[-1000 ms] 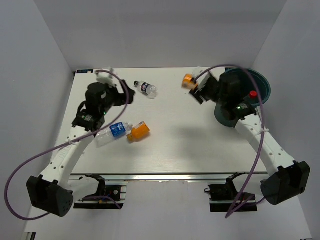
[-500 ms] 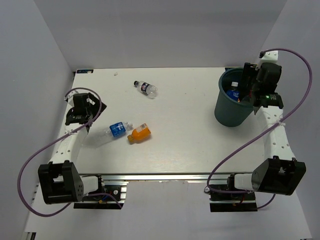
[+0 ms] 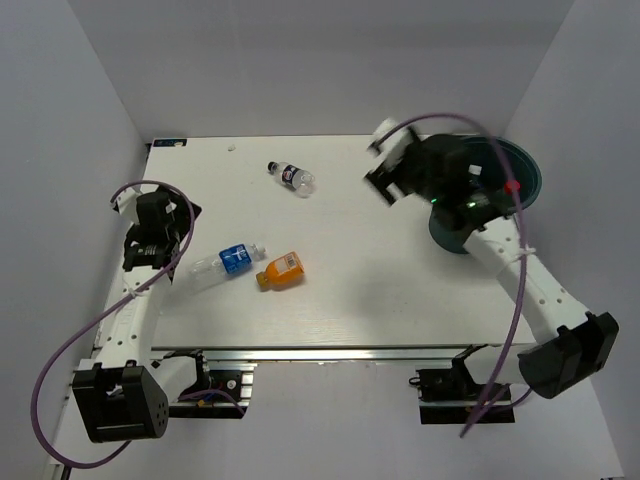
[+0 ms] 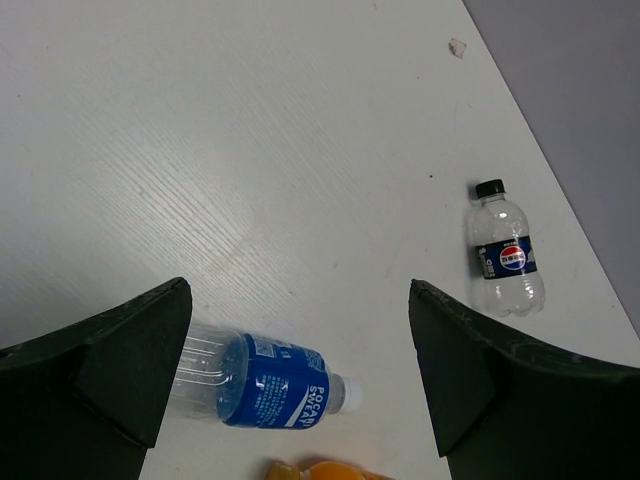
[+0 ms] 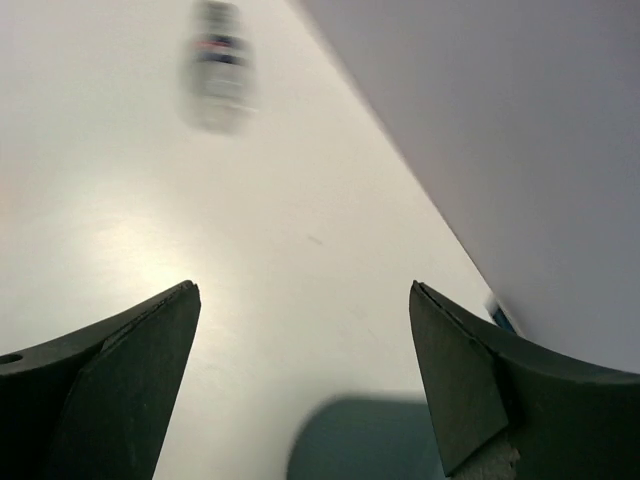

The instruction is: Put the plastic bottles in the bin

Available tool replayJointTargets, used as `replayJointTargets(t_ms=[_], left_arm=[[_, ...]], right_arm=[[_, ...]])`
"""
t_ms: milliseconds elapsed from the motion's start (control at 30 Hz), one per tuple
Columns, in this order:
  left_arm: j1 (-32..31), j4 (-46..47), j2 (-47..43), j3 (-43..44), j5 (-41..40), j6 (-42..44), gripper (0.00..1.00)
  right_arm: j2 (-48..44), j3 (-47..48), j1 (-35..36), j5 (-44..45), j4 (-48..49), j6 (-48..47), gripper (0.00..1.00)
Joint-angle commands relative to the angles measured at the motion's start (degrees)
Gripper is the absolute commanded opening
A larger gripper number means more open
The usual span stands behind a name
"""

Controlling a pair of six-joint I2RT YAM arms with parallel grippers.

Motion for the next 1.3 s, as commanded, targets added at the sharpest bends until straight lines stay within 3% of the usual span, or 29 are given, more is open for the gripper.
replayJointTargets(t_ms=[0,100,233,467,900,1000,1100,1267], left_arm=[[0.36,-2.18,-0.86,-0.7,-1.15,-2.36,0.98],[0.36,-3.68,-1.12,-1.13,-0.8,-3.94,0.98],[0.45,-4.56,-2.43,-2.54,0.43,-5.61,0.98],[0.45,-3.15,-7.18,-7.29,4.3,-10.0,0.98],[0.36,-7.28,-10.44,-8.08,-0.18,-9.66,0.98],[0.45,-7.46,-9.82,-8.78,-0.36,-10.18,0.98],[0.36,-7.9,-9.64,-8.78,-0.54,-10.54,0.98],[0.45,-7.29,-9.91,-8.26,0.08,-10.71,0.98]], right_arm=[[2.12,-3.51,13.1,-5.59,-6.51,-19.06,0.89],[6.87,-5.37,22.59,-12.46,-7.23,-26.89,0.89],[15.22,-3.54,30.98,-9.57,-3.81,-29.37,0.89],[30.15,-2.04,35.38,-7.03,10.61,-28.22,0.89],[46.52,4.56,35.73,-6.14,11.41,-28.67,0.88],[46.18,4.03,35.73,-8.06,11.58,-27.17,0.78],[43.63,2.37,35.73,-9.04,12.02,-26.12,0.51],[29.24,-7.73,35.29,-8.6,14.39,-25.67,0.42]])
